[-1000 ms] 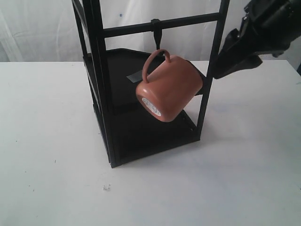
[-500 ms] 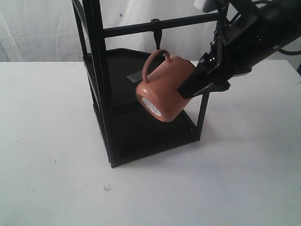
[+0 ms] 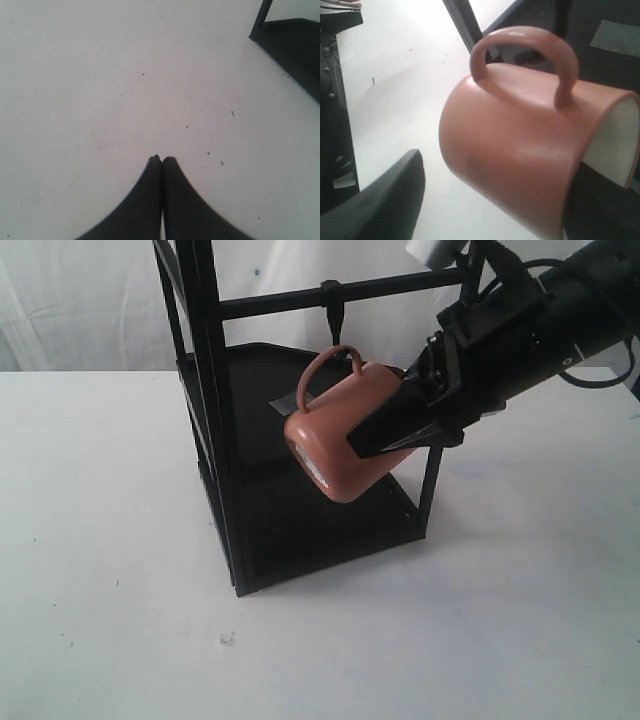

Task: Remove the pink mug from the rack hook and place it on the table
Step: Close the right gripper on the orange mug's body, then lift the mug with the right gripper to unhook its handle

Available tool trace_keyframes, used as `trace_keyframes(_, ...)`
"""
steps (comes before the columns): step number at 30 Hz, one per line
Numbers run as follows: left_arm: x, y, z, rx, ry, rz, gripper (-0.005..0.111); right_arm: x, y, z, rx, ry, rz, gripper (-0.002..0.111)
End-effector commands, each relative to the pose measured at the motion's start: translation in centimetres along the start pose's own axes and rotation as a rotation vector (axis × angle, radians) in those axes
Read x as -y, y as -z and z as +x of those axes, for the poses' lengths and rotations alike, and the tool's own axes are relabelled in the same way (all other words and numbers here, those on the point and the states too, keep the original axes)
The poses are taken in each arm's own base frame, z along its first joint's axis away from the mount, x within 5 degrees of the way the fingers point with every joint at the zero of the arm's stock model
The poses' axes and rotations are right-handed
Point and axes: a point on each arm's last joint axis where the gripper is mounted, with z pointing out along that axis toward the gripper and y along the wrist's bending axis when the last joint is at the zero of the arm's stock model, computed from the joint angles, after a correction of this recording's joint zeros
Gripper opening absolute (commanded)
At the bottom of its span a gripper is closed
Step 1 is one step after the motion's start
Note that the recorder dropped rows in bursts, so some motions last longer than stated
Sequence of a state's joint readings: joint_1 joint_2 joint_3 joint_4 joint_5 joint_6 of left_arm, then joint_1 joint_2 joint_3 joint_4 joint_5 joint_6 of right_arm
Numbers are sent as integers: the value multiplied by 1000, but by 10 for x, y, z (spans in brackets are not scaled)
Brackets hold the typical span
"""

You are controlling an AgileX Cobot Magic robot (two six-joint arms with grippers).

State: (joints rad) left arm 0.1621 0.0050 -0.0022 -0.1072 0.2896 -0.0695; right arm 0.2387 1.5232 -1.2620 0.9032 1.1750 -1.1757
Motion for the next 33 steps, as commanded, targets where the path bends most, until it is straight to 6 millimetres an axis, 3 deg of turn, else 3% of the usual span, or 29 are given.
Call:
trace_keyframes(1,0,0,0,3,1,9,0,-4,-2,2,21,5,-44,65)
trace_keyframes(7,0,0,0,3,1,9,0,-2,-2,0,36,1,-15,63)
trace_keyframes(14,0,0,0,3,1,9,0,4,-6,-1,62,-29,-5,43)
trace_keyframes(17,0,0,0,3,1,9,0,2,-11,-1,78,-52,-79,41)
trace_keyframes(21,0,0,0,3,1,9,0,5,-11,-1,85,-56,-49,37)
trace_keyframes(30,0,0,0,3,1,9,0,7,-13,-2,94,-70,-62,7)
trace_keyframes(33,0,0,0,3,1,9,0,7,-13,-2,94,-70,-62,3)
